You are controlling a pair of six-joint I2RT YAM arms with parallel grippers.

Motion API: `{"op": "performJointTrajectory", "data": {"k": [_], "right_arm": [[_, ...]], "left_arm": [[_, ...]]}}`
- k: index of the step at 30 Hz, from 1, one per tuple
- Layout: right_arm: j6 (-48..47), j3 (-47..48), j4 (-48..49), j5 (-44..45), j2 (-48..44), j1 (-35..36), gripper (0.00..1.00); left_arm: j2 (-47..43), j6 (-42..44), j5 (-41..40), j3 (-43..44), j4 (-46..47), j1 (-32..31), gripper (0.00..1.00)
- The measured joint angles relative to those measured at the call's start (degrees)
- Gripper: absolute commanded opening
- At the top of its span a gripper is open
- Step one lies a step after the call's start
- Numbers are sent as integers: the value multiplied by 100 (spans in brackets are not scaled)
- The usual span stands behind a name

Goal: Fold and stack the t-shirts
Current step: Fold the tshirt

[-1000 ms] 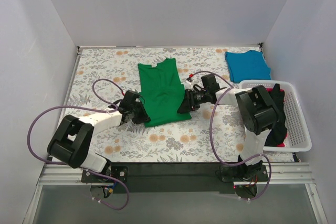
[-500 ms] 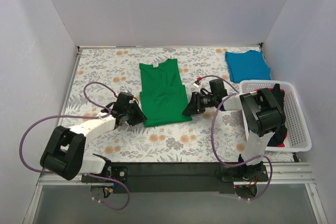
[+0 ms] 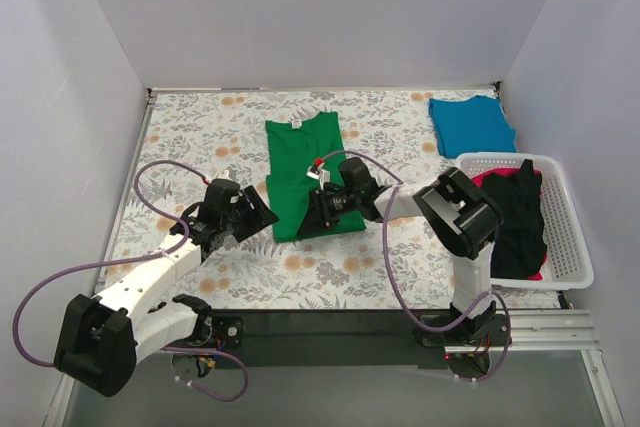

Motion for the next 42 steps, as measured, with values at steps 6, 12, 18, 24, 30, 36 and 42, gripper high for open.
{"op": "performJointTrajectory", "data": {"k": [6, 12, 18, 24, 30, 36, 42], "right_arm": [[450, -17, 470, -179, 772, 4, 42], [544, -98, 680, -160, 732, 2, 42], [461, -483, 404, -26, -151, -205, 43], [251, -957, 457, -232, -778, -1060, 42], [-57, -1565, 393, -345, -577, -1718, 42], [-181, -1731, 588, -809, -219, -2181, 40], [-249, -1923, 415, -824, -531, -2505, 41]], "left_arm": [[-212, -129, 55, -184, -164, 0, 56], [-186, -166, 262, -192, -146, 0, 46], [214, -254, 651, -192, 352, 0, 23], [964, -326, 1084, -201, 1261, -33, 1], [1541, -562, 1174, -662, 2212, -81, 0], [1779, -1095, 1132, -1174, 2905, -74, 0], [1379, -1416, 885, -1309, 2682, -87, 0]]}}
